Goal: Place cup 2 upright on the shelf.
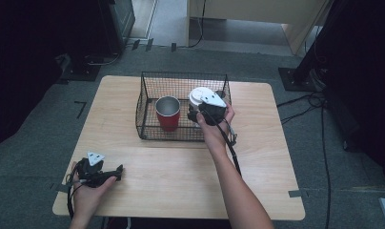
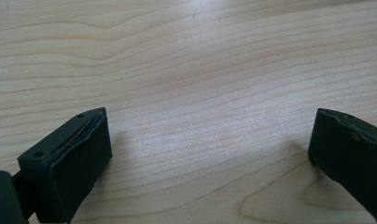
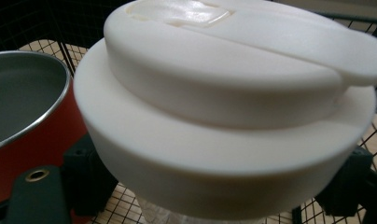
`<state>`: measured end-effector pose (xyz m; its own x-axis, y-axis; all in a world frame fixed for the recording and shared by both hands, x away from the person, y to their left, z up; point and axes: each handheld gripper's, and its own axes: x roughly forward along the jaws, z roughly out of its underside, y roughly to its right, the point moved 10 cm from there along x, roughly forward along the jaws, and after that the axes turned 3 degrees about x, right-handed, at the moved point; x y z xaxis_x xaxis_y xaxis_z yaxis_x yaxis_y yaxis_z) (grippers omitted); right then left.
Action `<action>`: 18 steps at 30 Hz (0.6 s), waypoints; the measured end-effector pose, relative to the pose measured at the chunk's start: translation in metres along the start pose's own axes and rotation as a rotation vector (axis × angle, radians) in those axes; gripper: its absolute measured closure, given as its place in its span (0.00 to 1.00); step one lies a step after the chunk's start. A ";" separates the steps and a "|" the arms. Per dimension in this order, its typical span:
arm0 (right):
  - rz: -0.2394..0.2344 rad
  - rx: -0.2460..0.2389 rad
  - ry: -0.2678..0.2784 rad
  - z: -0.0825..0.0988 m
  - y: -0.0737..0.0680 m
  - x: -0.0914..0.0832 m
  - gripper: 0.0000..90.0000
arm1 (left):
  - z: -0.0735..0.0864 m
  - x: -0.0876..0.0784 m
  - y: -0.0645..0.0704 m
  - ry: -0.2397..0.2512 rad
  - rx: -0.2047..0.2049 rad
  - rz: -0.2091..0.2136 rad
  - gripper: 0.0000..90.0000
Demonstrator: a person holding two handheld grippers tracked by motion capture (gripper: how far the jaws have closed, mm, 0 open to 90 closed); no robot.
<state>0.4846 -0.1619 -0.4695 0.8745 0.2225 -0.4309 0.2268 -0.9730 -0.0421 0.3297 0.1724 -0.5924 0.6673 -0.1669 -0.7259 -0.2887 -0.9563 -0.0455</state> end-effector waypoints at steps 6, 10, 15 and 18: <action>0.021 0.039 -0.008 0.004 0.001 -0.002 0.18 | 0.000 0.000 0.000 0.000 0.001 0.000 0.00; 0.045 0.079 -0.035 0.005 0.001 -0.006 0.17 | 0.000 0.000 0.000 0.000 0.001 0.000 0.00; 0.051 0.103 -0.057 0.005 -0.001 -0.011 0.07 | 0.000 0.000 0.000 0.000 0.001 0.000 0.00; 0.024 0.095 -0.080 0.007 -0.004 -0.011 0.02 | 0.000 0.000 0.000 0.000 0.001 0.000 0.00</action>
<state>0.4709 -0.1612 -0.4711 0.8415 0.1970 -0.5031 0.1612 -0.9803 -0.1141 0.3297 0.1724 -0.5924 0.6673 -0.1670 -0.7258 -0.2892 -0.9562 -0.0459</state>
